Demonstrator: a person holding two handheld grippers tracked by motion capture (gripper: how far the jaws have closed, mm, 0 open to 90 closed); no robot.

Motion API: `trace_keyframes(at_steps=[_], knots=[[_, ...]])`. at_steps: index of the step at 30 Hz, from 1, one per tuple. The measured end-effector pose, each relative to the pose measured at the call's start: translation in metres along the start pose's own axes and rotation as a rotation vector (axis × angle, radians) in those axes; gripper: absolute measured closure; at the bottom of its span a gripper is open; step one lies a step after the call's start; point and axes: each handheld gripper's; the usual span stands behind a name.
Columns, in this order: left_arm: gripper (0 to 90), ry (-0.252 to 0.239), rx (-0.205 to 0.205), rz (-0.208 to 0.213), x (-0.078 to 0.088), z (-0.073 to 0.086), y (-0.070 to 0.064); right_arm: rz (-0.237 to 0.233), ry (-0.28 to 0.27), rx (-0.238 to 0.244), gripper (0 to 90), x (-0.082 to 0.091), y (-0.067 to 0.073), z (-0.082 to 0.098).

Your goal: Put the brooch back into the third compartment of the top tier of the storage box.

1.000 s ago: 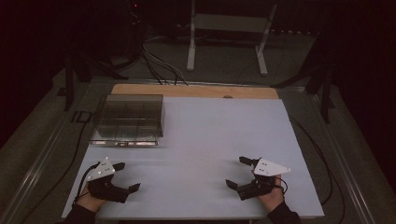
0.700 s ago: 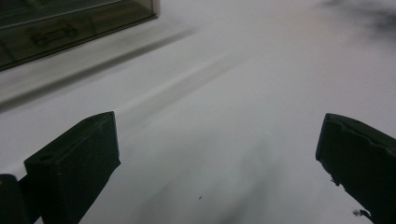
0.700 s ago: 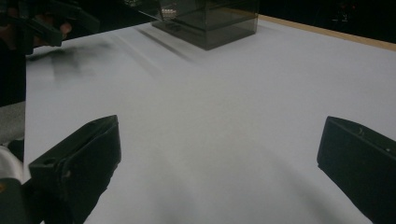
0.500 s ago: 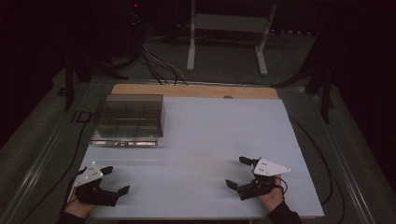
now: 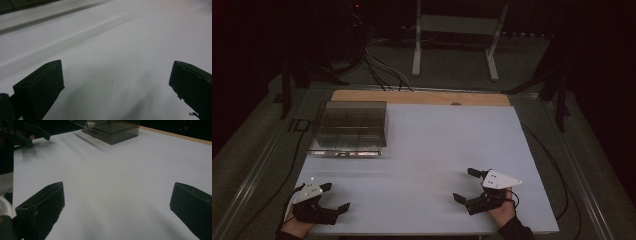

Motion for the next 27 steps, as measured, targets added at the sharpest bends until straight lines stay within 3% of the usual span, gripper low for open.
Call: trace_keyframes(at_steps=[5,20,27], knots=[[0.5,-0.029,0.004,-0.019,0.0009,-0.0010,0.0007,0.001,0.001,0.007,0.0,0.0001,0.0006,-0.0002],[0.6,-0.020,0.000,-0.082,0.0013,-0.0020,0.0012,-0.002,0.004,0.006,0.0,-0.0003,0.0005,-0.0001],[0.6,-0.031,0.012,-0.068,0.0019,-0.0020,0.0029,-0.002,0.003,0.004,0.0,-0.0007,-0.0001,0.0001]])
Point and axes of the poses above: each handheld gripper's, and its own axes: x roughly backward along the jaws, z roughly out of its underside, y roughly to its left, and after that the axes turned 7 degrees about y, right-handed
